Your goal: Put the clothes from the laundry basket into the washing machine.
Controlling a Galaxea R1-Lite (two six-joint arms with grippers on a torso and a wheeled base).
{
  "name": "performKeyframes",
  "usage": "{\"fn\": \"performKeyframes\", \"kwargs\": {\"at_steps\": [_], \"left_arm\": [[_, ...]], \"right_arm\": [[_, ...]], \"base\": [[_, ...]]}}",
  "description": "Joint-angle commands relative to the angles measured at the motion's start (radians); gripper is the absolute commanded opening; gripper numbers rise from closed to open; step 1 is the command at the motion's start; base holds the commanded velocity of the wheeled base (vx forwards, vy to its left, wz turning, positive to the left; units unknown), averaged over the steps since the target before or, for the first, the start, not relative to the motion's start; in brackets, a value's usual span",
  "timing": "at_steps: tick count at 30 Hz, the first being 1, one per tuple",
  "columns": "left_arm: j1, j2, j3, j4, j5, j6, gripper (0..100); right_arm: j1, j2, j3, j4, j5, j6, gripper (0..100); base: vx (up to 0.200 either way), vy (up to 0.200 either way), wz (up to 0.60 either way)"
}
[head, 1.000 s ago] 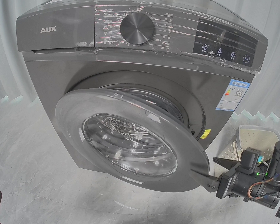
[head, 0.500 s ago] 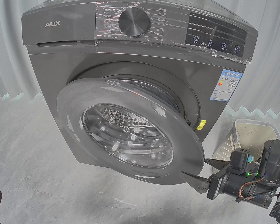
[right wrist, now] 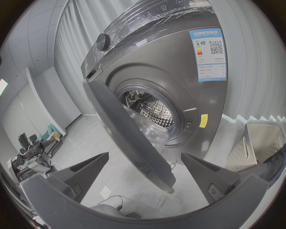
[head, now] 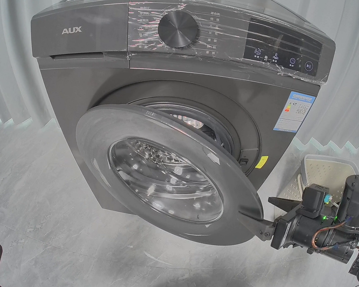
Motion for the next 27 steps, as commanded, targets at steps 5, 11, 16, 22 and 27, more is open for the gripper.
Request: {"fn": "performKeyframes", "kwargs": {"at_steps": [5, 11, 16, 22, 27], "left_arm": [[0.000, -0.018, 0.016, 0.000, 0.000, 0.000, 0], [0.000, -0.018, 0.016, 0.000, 0.000, 0.000, 0], [0.000, -0.018, 0.016, 0.000, 0.000, 0.000, 0], [0.000, -0.018, 0.016, 0.000, -0.001, -0.003, 0], [0.000, -0.018, 0.016, 0.000, -0.001, -0.003, 0]], "right_arm": [[0.013, 0.084, -0.005, -0.051, 0.002, -0.003, 100], [0.073, 0.065, 0.060, -0.082, 0.025, -0.001, 100], [0.073, 0.011, 0.090, -0.088, 0.037, -0.003, 100], [0.054, 0.015, 0.075, -0.093, 0.031, -0.006, 100], [-0.006, 0.068, 0.029, -0.097, 0.031, -0.015, 100]], "base": [[0.000, 0.000, 0.00], [0.000, 0.000, 0.00], [0.000, 0.000, 0.00], [0.000, 0.000, 0.00], [0.000, 0.200, 0.00]]}}
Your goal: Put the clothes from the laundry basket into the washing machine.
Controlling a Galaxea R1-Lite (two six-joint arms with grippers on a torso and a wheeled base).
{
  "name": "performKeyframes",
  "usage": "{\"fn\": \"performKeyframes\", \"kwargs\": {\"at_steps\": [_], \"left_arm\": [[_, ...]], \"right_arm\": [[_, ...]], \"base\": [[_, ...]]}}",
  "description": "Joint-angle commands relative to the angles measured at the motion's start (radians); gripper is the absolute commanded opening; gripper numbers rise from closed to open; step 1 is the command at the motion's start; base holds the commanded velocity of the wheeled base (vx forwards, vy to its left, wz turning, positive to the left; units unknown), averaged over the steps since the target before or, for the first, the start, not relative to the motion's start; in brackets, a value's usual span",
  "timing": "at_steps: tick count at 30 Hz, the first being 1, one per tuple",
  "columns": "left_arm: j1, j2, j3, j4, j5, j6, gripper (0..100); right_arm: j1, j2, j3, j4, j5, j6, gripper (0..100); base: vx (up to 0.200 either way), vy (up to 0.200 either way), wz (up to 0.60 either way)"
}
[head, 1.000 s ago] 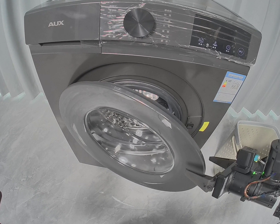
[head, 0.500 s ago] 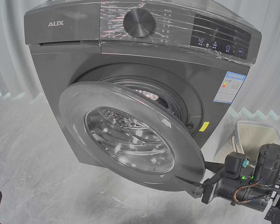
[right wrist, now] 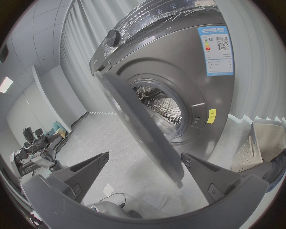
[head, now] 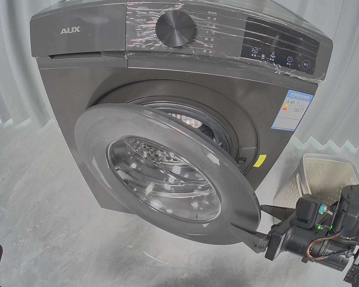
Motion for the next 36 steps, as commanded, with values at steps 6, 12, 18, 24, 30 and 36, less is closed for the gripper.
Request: {"fn": "performKeyframes", "kwargs": {"at_steps": [6, 12, 18, 24, 30, 36], "left_arm": [[0.000, -0.018, 0.016, 0.000, 0.000, 0.001, 0], [0.000, -0.018, 0.016, 0.000, 0.001, 0.001, 0], [0.000, -0.018, 0.016, 0.000, 0.001, 0.001, 0], [0.000, -0.018, 0.016, 0.000, 0.001, 0.001, 0], [0.000, -0.018, 0.016, 0.000, 0.001, 0.001, 0], [0.000, -0.018, 0.016, 0.000, 0.000, 0.001, 0]], "right_arm": [[-0.047, 0.104, -0.031, -0.073, 0.005, -0.004, 100], [0.008, 0.093, -0.003, -0.078, 0.005, -0.003, 100], [0.048, 0.037, 0.061, -0.084, 0.003, -0.001, 100], [0.040, 0.007, 0.060, -0.082, 0.006, -0.001, 100], [0.039, 0.017, 0.054, -0.084, 0.005, -0.003, 100], [0.052, 0.030, 0.054, -0.084, 0.009, -0.003, 100]], "base": [[0.000, 0.033, 0.00], [0.000, 0.000, 0.00], [0.000, 0.000, 0.00], [0.000, 0.000, 0.00], [-0.167, 0.000, 0.00], [-0.100, 0.000, 0.00]]}}
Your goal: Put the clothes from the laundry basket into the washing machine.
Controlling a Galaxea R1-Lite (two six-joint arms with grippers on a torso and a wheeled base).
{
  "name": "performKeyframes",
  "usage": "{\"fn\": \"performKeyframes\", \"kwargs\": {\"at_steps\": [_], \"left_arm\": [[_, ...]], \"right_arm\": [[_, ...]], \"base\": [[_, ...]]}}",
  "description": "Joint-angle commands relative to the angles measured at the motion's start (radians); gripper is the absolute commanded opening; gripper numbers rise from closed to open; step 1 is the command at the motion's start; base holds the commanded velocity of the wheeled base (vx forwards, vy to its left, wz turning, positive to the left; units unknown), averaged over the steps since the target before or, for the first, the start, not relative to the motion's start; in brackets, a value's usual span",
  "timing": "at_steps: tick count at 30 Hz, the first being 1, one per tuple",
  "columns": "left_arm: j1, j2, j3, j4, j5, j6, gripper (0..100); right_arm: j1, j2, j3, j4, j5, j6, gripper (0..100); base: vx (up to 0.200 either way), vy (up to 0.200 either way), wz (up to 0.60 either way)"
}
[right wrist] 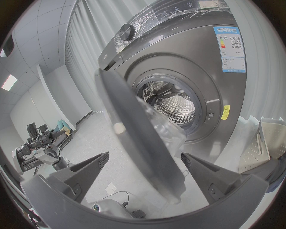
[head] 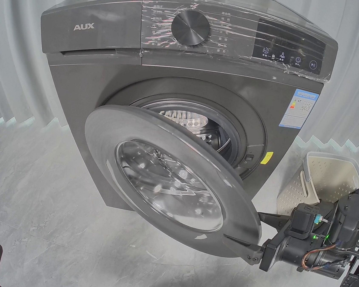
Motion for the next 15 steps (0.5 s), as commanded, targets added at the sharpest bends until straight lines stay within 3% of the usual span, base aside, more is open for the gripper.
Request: {"fn": "performKeyframes", "kwargs": {"at_steps": [1, 8, 15], "left_arm": [[0.000, -0.018, 0.016, 0.000, 0.001, 0.000, 0], [0.000, -0.018, 0.016, 0.000, -0.001, 0.000, 0], [0.000, -0.018, 0.016, 0.000, -0.001, 0.000, 0]], "right_arm": [[0.009, 0.012, 0.002, 0.000, 0.002, 0.001, 100], [0.077, 0.014, 0.018, -0.008, 0.031, 0.018, 100], [0.060, 0.017, 0.007, -0.045, 0.027, 0.012, 100]], "base": [[0.000, 0.000, 0.00], [0.000, 0.000, 0.00], [0.000, 0.000, 0.00]]}}
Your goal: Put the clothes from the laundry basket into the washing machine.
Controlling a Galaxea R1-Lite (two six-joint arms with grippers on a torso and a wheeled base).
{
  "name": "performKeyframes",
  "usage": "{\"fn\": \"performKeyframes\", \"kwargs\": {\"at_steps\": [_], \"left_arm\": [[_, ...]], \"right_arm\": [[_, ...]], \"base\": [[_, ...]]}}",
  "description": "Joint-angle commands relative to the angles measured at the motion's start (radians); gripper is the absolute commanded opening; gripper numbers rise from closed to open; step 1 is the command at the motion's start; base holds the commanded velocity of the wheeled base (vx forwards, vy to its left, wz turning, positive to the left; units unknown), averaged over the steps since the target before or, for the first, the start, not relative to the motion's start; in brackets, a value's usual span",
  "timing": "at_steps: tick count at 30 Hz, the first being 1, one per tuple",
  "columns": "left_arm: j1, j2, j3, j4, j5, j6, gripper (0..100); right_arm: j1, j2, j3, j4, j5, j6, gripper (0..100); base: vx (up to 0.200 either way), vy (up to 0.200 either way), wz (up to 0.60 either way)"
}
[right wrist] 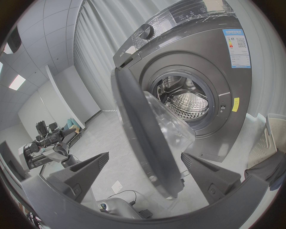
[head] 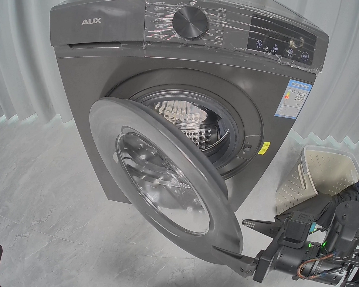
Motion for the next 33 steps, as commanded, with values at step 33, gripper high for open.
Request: {"fn": "performKeyframes", "kwargs": {"at_steps": [33], "left_arm": [[0.000, -0.018, 0.016, 0.000, -0.001, 0.000, 0]], "right_arm": [[0.037, 0.069, -0.056, -0.118, -0.007, 0.001, 100]], "base": [[-0.036, 0.000, 0.00]]}}
